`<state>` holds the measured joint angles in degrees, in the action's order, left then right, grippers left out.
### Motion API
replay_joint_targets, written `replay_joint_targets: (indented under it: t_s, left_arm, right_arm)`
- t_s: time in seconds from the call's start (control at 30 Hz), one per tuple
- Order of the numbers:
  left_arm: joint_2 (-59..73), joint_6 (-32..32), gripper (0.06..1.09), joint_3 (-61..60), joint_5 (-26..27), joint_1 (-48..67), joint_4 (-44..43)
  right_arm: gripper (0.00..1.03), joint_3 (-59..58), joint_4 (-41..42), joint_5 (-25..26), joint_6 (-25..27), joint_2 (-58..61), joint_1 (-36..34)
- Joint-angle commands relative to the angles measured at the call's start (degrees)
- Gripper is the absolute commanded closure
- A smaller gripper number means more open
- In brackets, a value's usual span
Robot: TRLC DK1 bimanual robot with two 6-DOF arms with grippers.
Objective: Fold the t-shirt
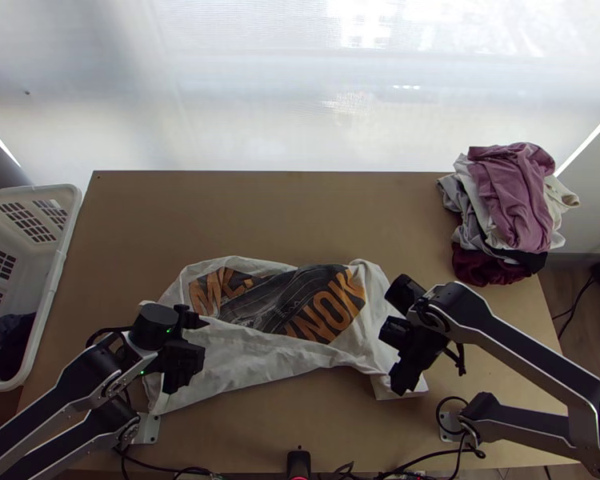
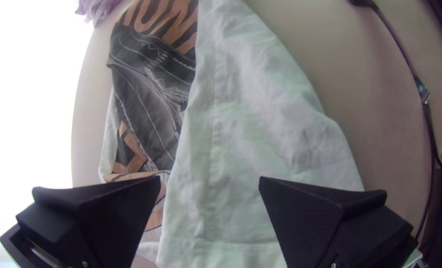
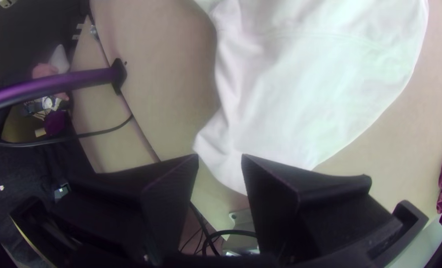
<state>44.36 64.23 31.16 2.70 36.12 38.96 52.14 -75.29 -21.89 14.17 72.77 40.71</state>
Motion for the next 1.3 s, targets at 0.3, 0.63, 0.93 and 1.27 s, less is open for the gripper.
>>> replay_joint_targets:
  t_s: [0.3,0.63,0.93,1.27]
  left_arm:
    - [11.9,11.5,0.24,-0.9,0.1,-11.3,-10.0]
    - [10.7,11.4,0.4,-2.6,0.1,-10.0,-8.4]
    - [7.8,10.8,0.91,-4.3,0.2,-9.8,-8.5]
    - [5.9,10.6,1.05,-6.1,0.1,-9.8,-9.7]
  right_arm:
    - [0.6,0.8,-0.3,-0.2,0.0,-0.6,-1.0]
    - [0.53,1.1,-0.4,-0.2,0.0,-0.8,-0.7]
    - [0.48,1.0,0.0,-0.3,0.2,-0.3,0.2]
    - [0.48,0.3,0.1,-1.1,0.0,-0.9,0.3]
